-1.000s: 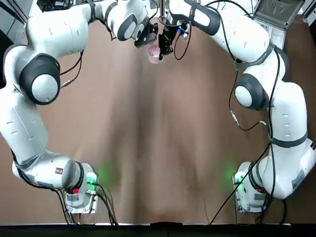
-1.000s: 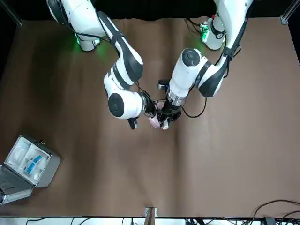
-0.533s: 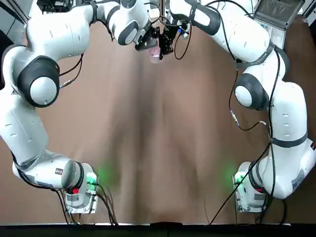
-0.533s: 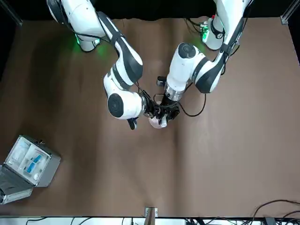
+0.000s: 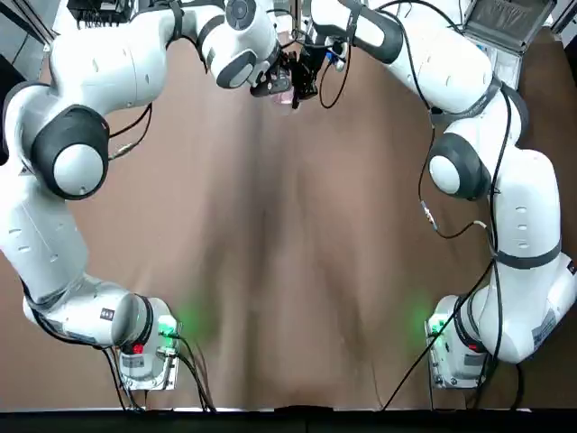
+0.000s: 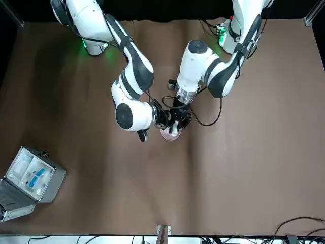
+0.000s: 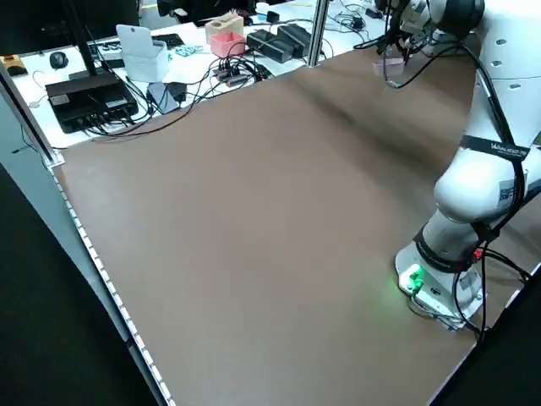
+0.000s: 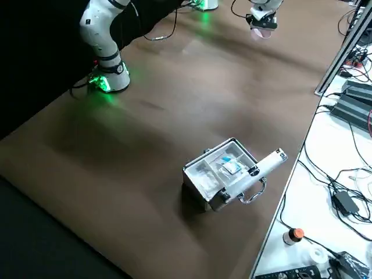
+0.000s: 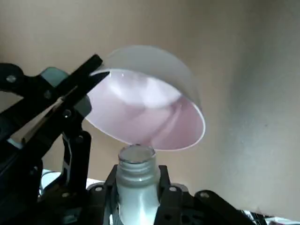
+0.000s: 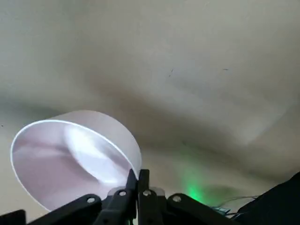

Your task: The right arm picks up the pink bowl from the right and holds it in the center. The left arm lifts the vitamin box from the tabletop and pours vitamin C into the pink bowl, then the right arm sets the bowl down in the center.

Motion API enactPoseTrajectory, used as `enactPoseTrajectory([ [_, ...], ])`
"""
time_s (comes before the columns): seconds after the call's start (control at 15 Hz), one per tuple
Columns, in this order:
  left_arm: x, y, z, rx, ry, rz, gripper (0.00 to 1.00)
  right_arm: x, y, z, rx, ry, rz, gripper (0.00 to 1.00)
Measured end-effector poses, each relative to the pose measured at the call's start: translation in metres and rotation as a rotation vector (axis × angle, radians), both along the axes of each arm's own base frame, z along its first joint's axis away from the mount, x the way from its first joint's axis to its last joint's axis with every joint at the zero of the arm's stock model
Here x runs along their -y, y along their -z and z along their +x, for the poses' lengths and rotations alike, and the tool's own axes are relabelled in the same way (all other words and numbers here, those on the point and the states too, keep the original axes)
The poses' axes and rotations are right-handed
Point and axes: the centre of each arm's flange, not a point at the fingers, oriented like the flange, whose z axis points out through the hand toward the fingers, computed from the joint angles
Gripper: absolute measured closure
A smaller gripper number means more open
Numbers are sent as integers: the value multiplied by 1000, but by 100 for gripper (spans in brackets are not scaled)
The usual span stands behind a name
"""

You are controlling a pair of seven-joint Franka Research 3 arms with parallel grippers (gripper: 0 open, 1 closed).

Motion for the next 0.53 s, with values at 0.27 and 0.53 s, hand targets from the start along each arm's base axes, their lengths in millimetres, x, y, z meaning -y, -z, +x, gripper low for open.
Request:
enactPoseTrajectory([
  [0.27,1,1,-2,22,-11,1,64,0,0,0,0,-1,0,98],
  [0.53,0,5,-3,43,9,6,64,0,2,0,-2,-2,-1,98],
])
